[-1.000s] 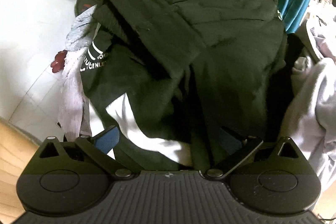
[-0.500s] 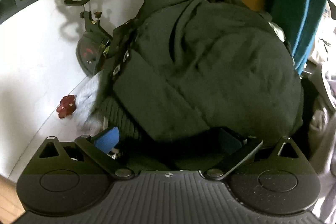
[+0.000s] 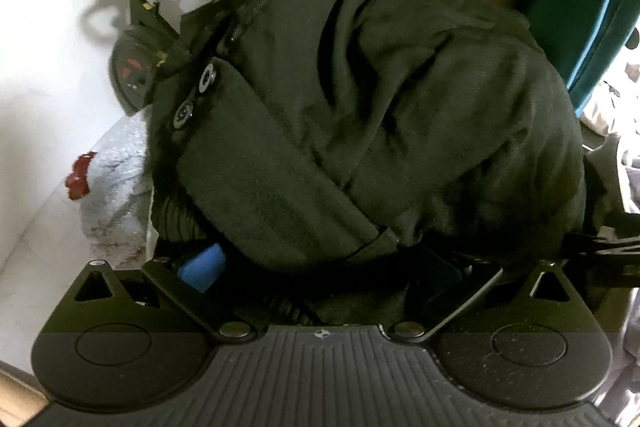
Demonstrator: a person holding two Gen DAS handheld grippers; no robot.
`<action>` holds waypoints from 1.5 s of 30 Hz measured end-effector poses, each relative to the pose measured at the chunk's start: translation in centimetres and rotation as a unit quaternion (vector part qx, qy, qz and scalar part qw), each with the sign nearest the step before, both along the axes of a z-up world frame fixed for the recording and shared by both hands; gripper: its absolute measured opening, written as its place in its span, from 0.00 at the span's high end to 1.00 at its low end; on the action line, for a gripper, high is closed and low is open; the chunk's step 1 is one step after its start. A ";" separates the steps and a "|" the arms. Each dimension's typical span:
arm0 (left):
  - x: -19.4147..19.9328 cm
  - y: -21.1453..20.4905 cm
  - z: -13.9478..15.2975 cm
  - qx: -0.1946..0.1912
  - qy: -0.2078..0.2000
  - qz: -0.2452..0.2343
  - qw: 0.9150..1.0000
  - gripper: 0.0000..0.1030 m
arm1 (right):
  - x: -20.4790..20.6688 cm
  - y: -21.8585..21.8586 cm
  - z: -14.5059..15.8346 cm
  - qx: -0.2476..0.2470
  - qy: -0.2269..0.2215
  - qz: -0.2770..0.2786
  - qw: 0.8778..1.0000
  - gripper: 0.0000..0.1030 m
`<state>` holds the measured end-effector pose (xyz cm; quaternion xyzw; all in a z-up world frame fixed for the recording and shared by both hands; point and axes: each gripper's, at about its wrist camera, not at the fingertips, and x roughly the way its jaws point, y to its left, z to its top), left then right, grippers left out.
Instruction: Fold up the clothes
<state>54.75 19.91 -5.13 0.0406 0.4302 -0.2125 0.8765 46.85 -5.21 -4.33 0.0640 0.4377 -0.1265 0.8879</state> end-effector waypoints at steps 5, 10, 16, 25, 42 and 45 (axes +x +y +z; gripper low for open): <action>0.3 0.6 -0.5 -0.021 0.016 -0.006 1.000 0.00 | 0.5 0.2 -0.9 -0.001 0.005 0.009 1.000 0.01; 0.5 0.3 -1.2 -0.027 0.005 0.003 1.000 0.00 | 0.9 0.3 -1.9 -0.002 0.010 0.017 1.000 0.01; 0.2 -0.2 -1.5 -0.024 -0.011 0.015 1.000 0.00 | 1.2 1.0 -2.7 -0.018 0.012 0.023 0.999 0.01; 0.2 -0.6 -1.2 -0.016 -0.007 0.022 1.000 0.00 | 1.2 1.9 -2.4 -0.028 0.034 0.036 0.998 0.01; -6.3 0.7 2.5 -0.002 -0.079 -0.013 0.997 0.02 | -7.4 -3.8 6.6 -0.006 -0.072 -0.017 0.997 0.01; -7.7 1.0 3.0 0.008 -0.100 -0.031 0.994 0.02 | -10.2 -4.5 6.1 -0.019 -0.061 -0.034 0.997 0.01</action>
